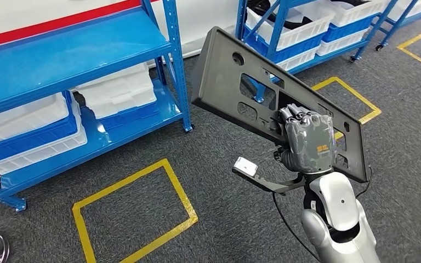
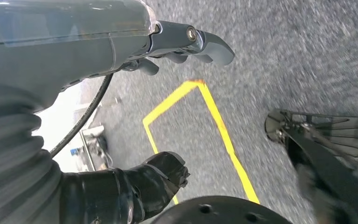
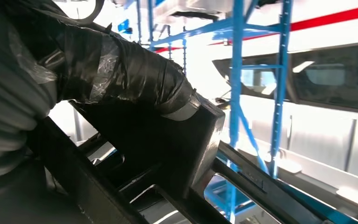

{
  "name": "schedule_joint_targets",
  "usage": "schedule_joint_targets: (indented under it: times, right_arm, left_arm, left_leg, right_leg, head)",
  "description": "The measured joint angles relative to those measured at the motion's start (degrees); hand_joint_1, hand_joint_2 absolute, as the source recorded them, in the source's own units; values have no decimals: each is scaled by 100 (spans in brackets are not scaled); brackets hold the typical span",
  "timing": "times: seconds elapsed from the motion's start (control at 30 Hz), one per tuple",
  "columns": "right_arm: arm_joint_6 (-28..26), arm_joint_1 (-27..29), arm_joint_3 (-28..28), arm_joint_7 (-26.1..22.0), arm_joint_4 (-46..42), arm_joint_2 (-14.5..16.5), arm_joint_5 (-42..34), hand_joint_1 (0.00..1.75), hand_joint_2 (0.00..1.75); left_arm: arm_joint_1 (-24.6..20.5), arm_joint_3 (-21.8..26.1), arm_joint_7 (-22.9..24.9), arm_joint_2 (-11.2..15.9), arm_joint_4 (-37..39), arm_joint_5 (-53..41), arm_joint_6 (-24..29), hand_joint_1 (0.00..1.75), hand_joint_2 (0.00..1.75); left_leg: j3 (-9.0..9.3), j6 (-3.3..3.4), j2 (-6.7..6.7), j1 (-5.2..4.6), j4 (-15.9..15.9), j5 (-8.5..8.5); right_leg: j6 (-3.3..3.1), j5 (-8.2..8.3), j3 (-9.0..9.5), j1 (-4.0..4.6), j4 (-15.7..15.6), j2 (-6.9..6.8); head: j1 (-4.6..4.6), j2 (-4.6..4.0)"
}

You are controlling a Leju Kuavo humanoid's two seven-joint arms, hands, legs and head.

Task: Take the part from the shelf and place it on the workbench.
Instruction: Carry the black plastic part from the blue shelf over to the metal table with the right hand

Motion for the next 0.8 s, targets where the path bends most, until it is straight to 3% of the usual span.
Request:
schedule_joint_targets:
  times: [0.07, 0.1, 0.13, 0.17, 0.2, 0.27, 0.3, 0.33, 0.37, 0.4, 0.43, 0.47, 0.53, 0.57, 0.63, 0.67, 0.73, 0.8]
  right_arm:
    - [58, -7, -2, 2, -5, 2, -44, 175, 175]
    - [87, -12, -3, 3, -8, 3, -67, 175, 175]
    - [102, -12, -5, 2, -7, 1, -81, 175, 175]
    - [114, -15, -6, 1, -7, -1, -92, 175, 175]
    - [122, -17, -7, -1, -6, -1, -99, 175, 175]
    - [136, -25, -7, -4, -6, -1, -107, 175, 175]
    - [143, -25, -7, -5, -5, -1, -110, 175, 175]
    - [151, -24, -7, -5, -5, -1, -114, 175, 175]
    - [158, -23, -6, -5, -4, -1, -117, 175, 175]
    - [162, -23, -6, -5, -4, -1, -119, 175, 175]
    - [164, -24, -6, -5, -4, -1, -120, 175, 175]
    - [165, -28, -6, -5, -4, -1, -121, 175, 175]
    - [166, -39, -6, -6, -5, 2, -126, 175, 175]
    - [167, -46, -7, -8, -6, 3, -130, 175, 175]
    - [169, -51, -8, -13, -6, 2, -136, 175, 175]
    - [170, -59, -8, -14, -6, 2, -138, 175, 175]
    - [172, -76, -7, -15, -6, 4, -143, 175, 175]
    - [172, -84, -6, -16, -6, 8, -145, 175, 175]
  left_arm:
    - [-12, 70, -13, -1, -37, -64, -9, 0, 175]
    - [-15, 104, -12, -6, -48, -88, -16, 0, 175]
    - [-28, 127, -8, -15, -55, -102, -27, 0, 175]
    - [-39, 155, -3, -23, -66, -116, -37, 0, 175]
    - [-42, 184, 3, -32, -77, -128, -46, 0, 175]
    - [-40, 234, 11, -34, -94, -143, -56, 0, 175]
    - [-32, 251, 14, -34, -101, -148, -57, 0, 175]
    - [-29, 267, 15, -33, -109, -155, -59, 0, 175]
    - [-27, 285, 15, -33, -117, -162, -60, 0, 175]
    - [-29, 305, 16, -32, -123, -169, -61, 0, 175]
    - [-35, 322, 16, -32, -127, -176, -63, 0, 175]
    - [-39, 336, 16, -31, -135, -180, -65, 0, 175]
    - [-45, 351, 16, -31, -148, -185, -67, 0, 175]
    - [-47, 357, 15, -34, -154, -189, -69, 0, 175]
    - [-55, 374, 6, -48, -154, -208, -76, 0, 175]
    - [-54, 383, -1, -54, -155, -222, -80, 0, 175]
    - [-39, 403, -14, -60, -156, -251, -90, 0, 175]
    - [-18, 420, -19, -69, -156, -269, -102, 0, 175]
  left_leg:
    - [622, 43, -227, 6, -905, 18]
    - [765, 82, -281, 10, -1181, -60]
    - [719, 117, -194, 15, -1185, 0]
    - [661, 168, -108, 23, -1194, 70]
    - [590, 213, -13, 32, -1206, 149]
    - [421, 269, 165, 14, -1202, 299]
    - [330, 271, 257, 4, -1193, 368]
    - [234, 266, 345, -2, -1180, 431]
    - [139, 254, 427, -3, -1163, 486]
    - [43, 236, 503, -3, -1140, 537]
    - [-44, 212, 567, -2, -1113, 584]
    - [-117, 182, 617, -5, -1082, 623]
    - [-196, 109, 707, -4, -1034, 702]
    - [-208, 69, 753, 4, -1029, 746]
    - [-224, -21, 808, 44, -1028, 802]
    - [-258, -57, 717, 67, -973, 711]
    - [-397, -91, 388, 83, -560, 212]
    - [-565, -69, 187, 65, 175, -331]
  right_leg:
    - [111, 190, -251, -18, 126, 205]
    - [165, 282, -312, -16, 144, 297]
    - [193, 294, -350, -19, 146, 306]
    - [220, 192, -405, -16, 209, 240]
    - [245, -32, -480, -19, 375, 123]
    - [303, -668, -647, -46, 1039, -146]
    - [336, -862, -703, -74, 1423, -205]
    - [365, -903, -710, -104, 1716, -232]
    - [390, -810, -643, -134, 1845, -247]
    - [414, -651, -479, -163, 1780, -272]
    - [434, -522, -209, -190, 1516, -331]
    - [450, -518, 136, -195, 1108, -444]
    - [400, -701, 670, -143, 342, -623]
    - [348, -786, 771, -96, 142, -654]
    - [197, -715, 693, -51, 57, -582]
    - [122, -647, 630, -45, 43, -532]
    - [-3, -487, 468, -41, 24, -432]
    - [-66, -325, 276, 5, 35, -301]
  head:
    - [2, 0]
    - [4, 0]
    - [5, 0]
    - [12, 0]
    - [18, 0]
    - [29, 0]
    - [27, 0]
    - [29, 0]
    - [29, 0]
    - [29, 0]
    - [29, 0]
    - [29, 0]
    - [26, 0]
    - [23, 0]
    - [24, 0]
    - [23, 0]
    - [17, 0]
    - [11, 0]
